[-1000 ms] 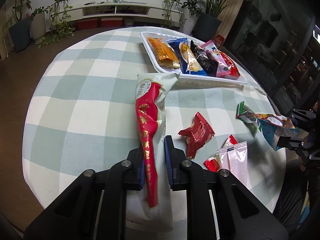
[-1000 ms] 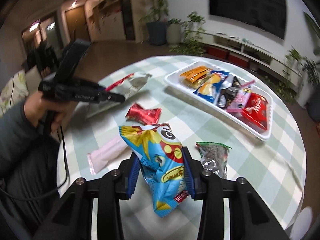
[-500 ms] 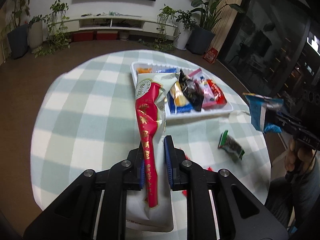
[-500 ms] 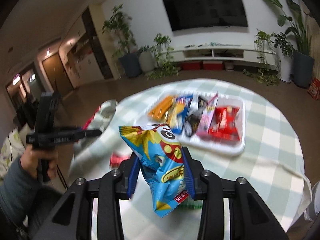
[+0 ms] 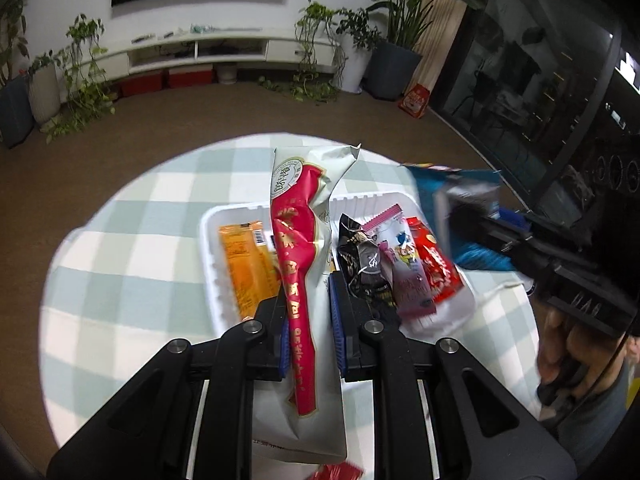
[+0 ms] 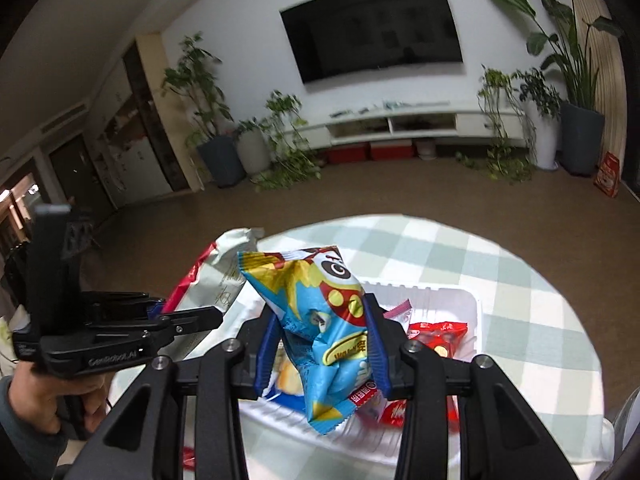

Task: Organize snacks
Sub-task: 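Carry both bags into the white tray and open both tools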

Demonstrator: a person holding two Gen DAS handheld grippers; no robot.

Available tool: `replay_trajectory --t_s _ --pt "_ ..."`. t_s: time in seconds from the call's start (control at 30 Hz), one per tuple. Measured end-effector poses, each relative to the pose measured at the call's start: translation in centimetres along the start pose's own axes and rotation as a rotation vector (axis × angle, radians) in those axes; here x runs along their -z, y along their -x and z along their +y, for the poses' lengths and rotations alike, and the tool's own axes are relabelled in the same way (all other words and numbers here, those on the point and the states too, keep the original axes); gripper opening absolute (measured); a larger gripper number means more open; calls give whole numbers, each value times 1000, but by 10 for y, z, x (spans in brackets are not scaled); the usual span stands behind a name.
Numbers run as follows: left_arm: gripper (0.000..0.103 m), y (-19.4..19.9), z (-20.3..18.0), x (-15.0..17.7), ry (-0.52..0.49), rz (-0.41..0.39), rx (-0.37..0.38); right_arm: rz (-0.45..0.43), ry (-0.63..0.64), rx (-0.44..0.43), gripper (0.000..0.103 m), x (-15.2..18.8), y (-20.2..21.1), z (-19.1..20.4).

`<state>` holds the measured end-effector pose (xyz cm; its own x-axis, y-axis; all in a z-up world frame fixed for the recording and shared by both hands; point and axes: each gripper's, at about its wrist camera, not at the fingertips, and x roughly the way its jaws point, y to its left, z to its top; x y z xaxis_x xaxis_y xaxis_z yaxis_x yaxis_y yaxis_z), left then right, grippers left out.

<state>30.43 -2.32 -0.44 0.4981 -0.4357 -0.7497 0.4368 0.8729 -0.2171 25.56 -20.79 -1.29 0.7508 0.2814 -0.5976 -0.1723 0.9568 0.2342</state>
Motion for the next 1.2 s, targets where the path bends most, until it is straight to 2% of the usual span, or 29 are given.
replay_trajectory --t_s 0.1,0.3,0.43,0.6,0.83,1.0,1.1,1.2 --pt "15 -23 -1 -2 24 21 0 41 31 58 42 2 -23 -1" --pt "15 -52 -4 5 59 40 8 58 55 82 42 9 -36 0" --pt "15 -60 -2 7 77 37 -4 67 65 111 42 13 -42 -2" --pt "15 -69 1 10 90 50 -15 88 138 171 42 22 -54 6" --pt "16 -79 7 10 106 53 -25 87 183 185 43 29 -62 8" --pt "21 -81 8 10 111 46 -42 99 197 190 48 31 -64 10" --pt "30 -78 11 10 114 42 -54 100 200 189 49 31 -61 10" --pt "43 -75 13 10 113 31 -79 101 195 190 49 30 -59 8"
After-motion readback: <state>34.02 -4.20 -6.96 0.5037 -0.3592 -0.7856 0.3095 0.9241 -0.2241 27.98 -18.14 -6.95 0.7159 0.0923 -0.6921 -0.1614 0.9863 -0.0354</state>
